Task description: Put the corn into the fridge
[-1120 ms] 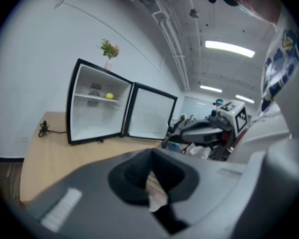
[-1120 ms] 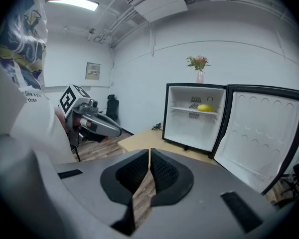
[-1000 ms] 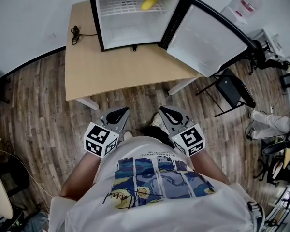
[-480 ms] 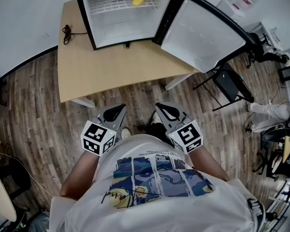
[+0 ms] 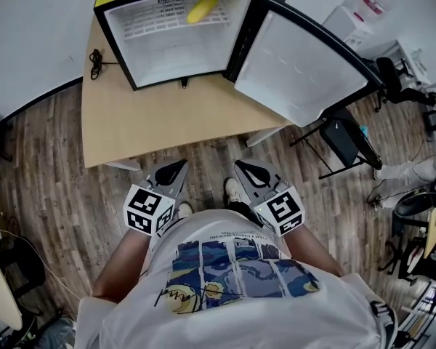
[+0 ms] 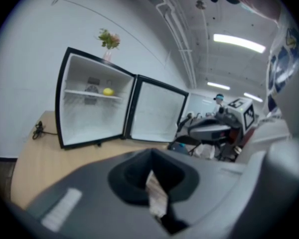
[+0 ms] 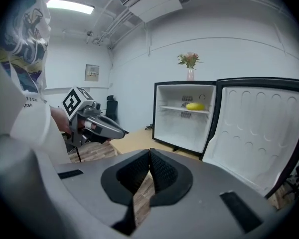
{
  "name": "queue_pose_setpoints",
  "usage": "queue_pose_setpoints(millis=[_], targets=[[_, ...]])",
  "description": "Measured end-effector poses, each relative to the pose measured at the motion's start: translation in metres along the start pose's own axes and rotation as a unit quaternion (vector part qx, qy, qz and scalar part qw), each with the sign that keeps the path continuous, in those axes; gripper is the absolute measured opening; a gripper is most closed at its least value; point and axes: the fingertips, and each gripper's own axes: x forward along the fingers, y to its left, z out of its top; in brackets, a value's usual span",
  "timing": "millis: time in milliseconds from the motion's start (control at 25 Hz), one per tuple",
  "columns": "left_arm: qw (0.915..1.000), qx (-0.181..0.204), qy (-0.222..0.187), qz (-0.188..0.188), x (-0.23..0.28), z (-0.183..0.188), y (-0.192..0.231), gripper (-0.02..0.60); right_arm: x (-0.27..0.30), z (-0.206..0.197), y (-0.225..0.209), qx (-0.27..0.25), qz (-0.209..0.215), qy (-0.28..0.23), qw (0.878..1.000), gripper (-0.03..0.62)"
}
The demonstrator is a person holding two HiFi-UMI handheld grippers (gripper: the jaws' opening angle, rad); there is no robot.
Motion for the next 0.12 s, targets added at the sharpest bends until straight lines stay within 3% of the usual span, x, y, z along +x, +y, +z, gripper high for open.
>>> queue_pose_setpoints(millis=[120], targets=[[1.0000, 0.008, -0.001, 0.002, 0.025, 0.016, -0.004, 0.009, -0.003, -0.002, -0.026, 0.001, 0.004, 0.003, 1.000, 0.011]])
